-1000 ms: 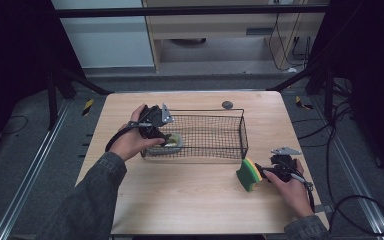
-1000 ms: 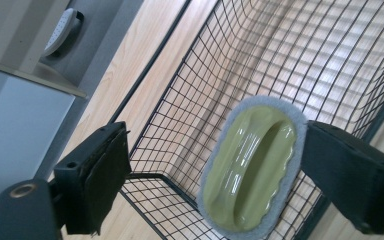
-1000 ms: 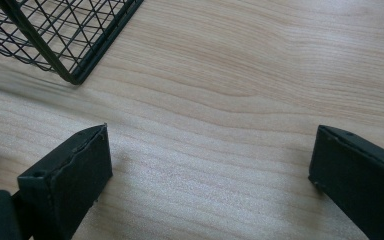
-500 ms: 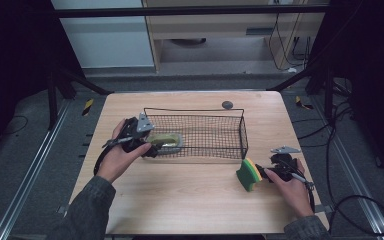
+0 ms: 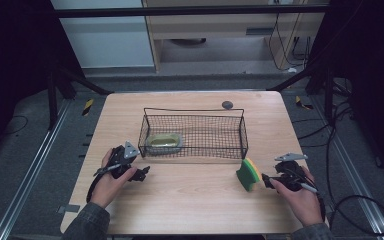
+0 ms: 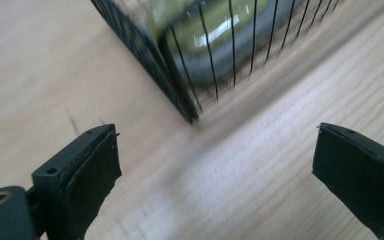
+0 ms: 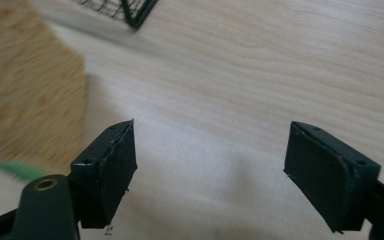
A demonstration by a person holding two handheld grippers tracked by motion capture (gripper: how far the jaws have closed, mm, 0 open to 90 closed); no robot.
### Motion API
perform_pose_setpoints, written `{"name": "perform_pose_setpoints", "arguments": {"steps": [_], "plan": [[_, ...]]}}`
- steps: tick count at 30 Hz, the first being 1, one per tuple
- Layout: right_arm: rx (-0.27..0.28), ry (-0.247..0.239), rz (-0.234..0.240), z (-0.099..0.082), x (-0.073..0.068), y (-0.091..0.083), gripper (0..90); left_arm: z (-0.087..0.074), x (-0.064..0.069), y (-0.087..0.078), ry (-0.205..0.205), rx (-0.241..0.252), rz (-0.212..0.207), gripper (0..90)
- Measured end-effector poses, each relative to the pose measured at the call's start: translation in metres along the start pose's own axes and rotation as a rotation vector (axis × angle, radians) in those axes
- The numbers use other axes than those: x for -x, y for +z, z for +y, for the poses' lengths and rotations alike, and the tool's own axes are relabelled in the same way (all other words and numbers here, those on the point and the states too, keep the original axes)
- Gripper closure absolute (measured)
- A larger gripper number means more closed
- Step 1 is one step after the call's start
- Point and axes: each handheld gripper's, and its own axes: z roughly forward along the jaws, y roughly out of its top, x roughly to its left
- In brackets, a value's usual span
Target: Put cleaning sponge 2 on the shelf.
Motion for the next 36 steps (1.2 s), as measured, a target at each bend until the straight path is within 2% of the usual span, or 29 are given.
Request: {"name": "perform_pose_setpoints", "arguments": {"steps": [4,6,7,9,13,16,21,26,31,36], "plan": [[-0.03,-0.007,0.037,-0.003,-0.008,-0.019,25.9,-0.008,0.0,0.006,-0.056,-0.004,-0.03,4.3],[-0.041,-0.015,0.058,-0.001,-0.014,-0.028,26.5,-0.011,-0.001,0.008,-0.052,-0.018,-0.025,4.2],[-0.042,-0.022,0.065,0.0,-0.016,-0.031,27.2,-0.012,-0.002,0.009,-0.067,-0.024,-0.034,4.1],[-0.048,-0.035,0.088,0.004,-0.023,-0.04,27.7,-0.014,-0.004,0.012,-0.096,-0.026,-0.041,4.0],[-0.047,-0.074,0.101,0.016,-0.035,-0.057,29.2,-0.018,-0.004,0.015,-0.148,-0.005,-0.066,2.8],[-0.045,-0.08,0.106,0.025,-0.04,-0.067,28.8,-0.021,-0.005,0.018,-0.169,0.012,-0.085,1.3],[-0.051,-0.081,0.135,0.04,-0.048,-0.079,28.3,-0.023,-0.007,0.019,-0.165,0.032,-0.095,0.0],[-0.052,-0.098,0.157,0.056,-0.056,-0.077,28.4,-0.024,-0.008,0.02,-0.166,0.047,-0.1,0.0],[-0.08,-0.127,0.134,0.066,-0.062,-0.066,28.5,-0.025,-0.008,0.02,-0.169,0.053,-0.099,0.0],[-0.113,-0.106,0.142,0.069,-0.06,-0.048,29.4,-0.025,-0.007,0.021,-0.169,0.058,-0.097,0.0]]}}
